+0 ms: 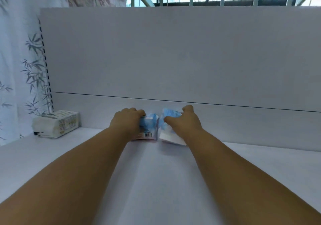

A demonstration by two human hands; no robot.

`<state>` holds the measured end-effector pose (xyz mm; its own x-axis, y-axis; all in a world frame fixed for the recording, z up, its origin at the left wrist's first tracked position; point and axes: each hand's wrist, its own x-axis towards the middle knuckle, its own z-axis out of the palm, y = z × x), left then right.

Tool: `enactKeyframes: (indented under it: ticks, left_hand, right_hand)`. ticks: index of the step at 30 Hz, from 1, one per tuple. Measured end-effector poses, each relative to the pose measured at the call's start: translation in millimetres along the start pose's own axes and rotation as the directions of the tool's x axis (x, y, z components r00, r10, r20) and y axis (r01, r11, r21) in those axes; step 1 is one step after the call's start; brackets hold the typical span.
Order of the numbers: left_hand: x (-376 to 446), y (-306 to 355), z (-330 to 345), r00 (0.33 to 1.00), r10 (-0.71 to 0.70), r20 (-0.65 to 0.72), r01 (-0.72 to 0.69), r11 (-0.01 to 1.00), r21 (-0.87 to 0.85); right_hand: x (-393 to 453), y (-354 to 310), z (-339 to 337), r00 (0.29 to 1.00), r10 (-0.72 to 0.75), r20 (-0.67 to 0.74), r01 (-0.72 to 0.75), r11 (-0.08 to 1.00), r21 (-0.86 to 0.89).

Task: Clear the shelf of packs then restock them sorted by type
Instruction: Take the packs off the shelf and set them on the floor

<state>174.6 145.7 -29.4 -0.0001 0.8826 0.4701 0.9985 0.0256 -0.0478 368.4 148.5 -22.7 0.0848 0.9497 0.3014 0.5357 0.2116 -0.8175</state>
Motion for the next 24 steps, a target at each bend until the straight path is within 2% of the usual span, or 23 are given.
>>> enactKeyframes:
  ticks: [2, 5, 7, 9, 10, 12, 14, 16, 19, 24]
  left_hand:
    - [-3.7, -2.2, -9.0, 0.993, -0.113, -0.027, 0.106, 0.975, -0.194]
    - [-18.3, 0.4, -23.0, 0.959, -0.281, 0.043, 0.260, 0.803, -0.537]
    - [-34.9, 5.4, -31.4, 0.933, -0.352, 0.074, 0.289, 0.613, -0.735]
    - [-55.2, 16.6, -44.3, 0.905, -0.411, 0.111, 0.277, 0.370, -0.887]
    - [-65.1, 24.5, -52.1, 0.897, -0.425, 0.121, 0.257, 0.280, -0.925]
    - [-82.8, 43.6, -66.5, 0.893, -0.435, 0.112, 0.204, 0.169, -0.964]
    - [-103.7, 65.3, -81.0, 0.887, -0.453, 0.086, 0.166, 0.138, -0.976]
    - [-128.1, 87.1, -93.0, 0.870, -0.488, 0.065, 0.163, 0.161, -0.973]
    - [-169.0, 121.2, -109.3, 0.828, -0.559, 0.054, 0.190, 0.187, -0.964]
    - [-236.7, 168.5, -130.2, 0.776, -0.629, 0.050, 0.219, 0.194, -0.956]
  right_hand:
    - [-0.4, -2.9, -5.6, 0.997, -0.011, -0.072, 0.020, 0.993, 0.119]
    - [-8.5, -11.6, -17.5, 0.989, -0.047, -0.138, 0.081, 0.965, 0.250]
    - [-19.5, -14.1, -27.2, 0.978, -0.100, -0.183, 0.153, 0.940, 0.305]
    - [-31.8, -12.8, -36.1, 0.959, -0.169, -0.227, 0.228, 0.935, 0.270]
    - [-40.1, -12.4, -41.0, 0.954, -0.198, -0.225, 0.251, 0.937, 0.242]
    - [-57.8, -12.2, -51.1, 0.948, -0.253, -0.191, 0.292, 0.932, 0.216]
    - [-77.1, -11.0, -65.4, 0.932, -0.314, -0.181, 0.351, 0.907, 0.232]
    - [-96.9, -7.6, -84.0, 0.925, -0.331, -0.188, 0.377, 0.863, 0.336]
    - [-123.5, 2.4, -113.3, 0.952, -0.285, -0.107, 0.300, 0.813, 0.499]
    - [-181.8, 20.5, -154.2, 0.939, -0.341, 0.044, 0.267, 0.803, 0.533]
